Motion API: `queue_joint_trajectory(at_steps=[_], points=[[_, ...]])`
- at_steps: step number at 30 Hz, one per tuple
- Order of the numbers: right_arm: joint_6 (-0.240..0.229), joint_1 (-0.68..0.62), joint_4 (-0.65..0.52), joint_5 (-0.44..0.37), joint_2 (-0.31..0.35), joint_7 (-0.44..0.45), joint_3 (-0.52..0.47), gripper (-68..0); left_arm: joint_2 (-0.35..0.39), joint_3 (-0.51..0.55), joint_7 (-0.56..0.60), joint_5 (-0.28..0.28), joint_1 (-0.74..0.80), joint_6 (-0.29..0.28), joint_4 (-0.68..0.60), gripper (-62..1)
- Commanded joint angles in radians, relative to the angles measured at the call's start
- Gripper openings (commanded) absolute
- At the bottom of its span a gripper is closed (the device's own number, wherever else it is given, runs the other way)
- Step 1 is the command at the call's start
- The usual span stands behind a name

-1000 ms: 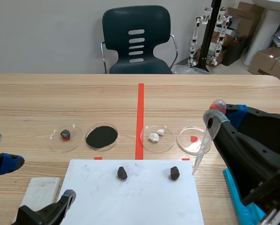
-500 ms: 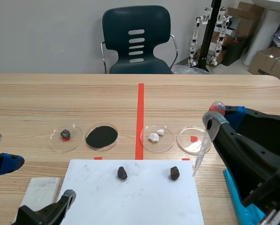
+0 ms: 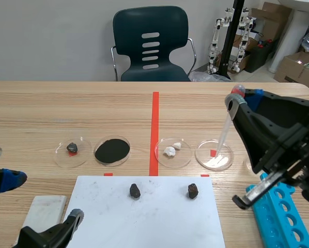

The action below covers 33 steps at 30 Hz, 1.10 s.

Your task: Squeeze the dropper onto the mineral

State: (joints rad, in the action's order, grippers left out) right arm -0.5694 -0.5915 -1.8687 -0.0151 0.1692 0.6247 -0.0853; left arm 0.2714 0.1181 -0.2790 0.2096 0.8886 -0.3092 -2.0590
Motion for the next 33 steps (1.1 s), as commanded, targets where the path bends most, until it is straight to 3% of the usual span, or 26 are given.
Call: queue_joint_trajectory(at_steps=[1, 18, 26, 33], points=[[0.0, 0.053, 0.022, -0.015, 0.008, 0.009, -0.005, -61.1, -0.005, -0.006, 0.016, 0.006, 0.006, 0.0, -0.008, 1.4], [0.007, 0.48, 0.399, -0.015, 0.008, -0.025, 0.167, -61.1, -0.005, -0.006, 0.016, 0.006, 0.006, 0.0, -0.008, 1.4], [0.139, 0.586, 0.558, -0.015, 0.007, -0.024, 0.267, -61.1, -0.005, -0.006, 0.016, 0.006, 0.006, 0.0, -0.008, 1.4], [0.152, 0.632, 0.631, -0.015, 0.005, -0.016, 0.334, -61.1, -0.005, -0.006, 0.016, 0.006, 0.006, 0.0, -0.008, 1.4]])
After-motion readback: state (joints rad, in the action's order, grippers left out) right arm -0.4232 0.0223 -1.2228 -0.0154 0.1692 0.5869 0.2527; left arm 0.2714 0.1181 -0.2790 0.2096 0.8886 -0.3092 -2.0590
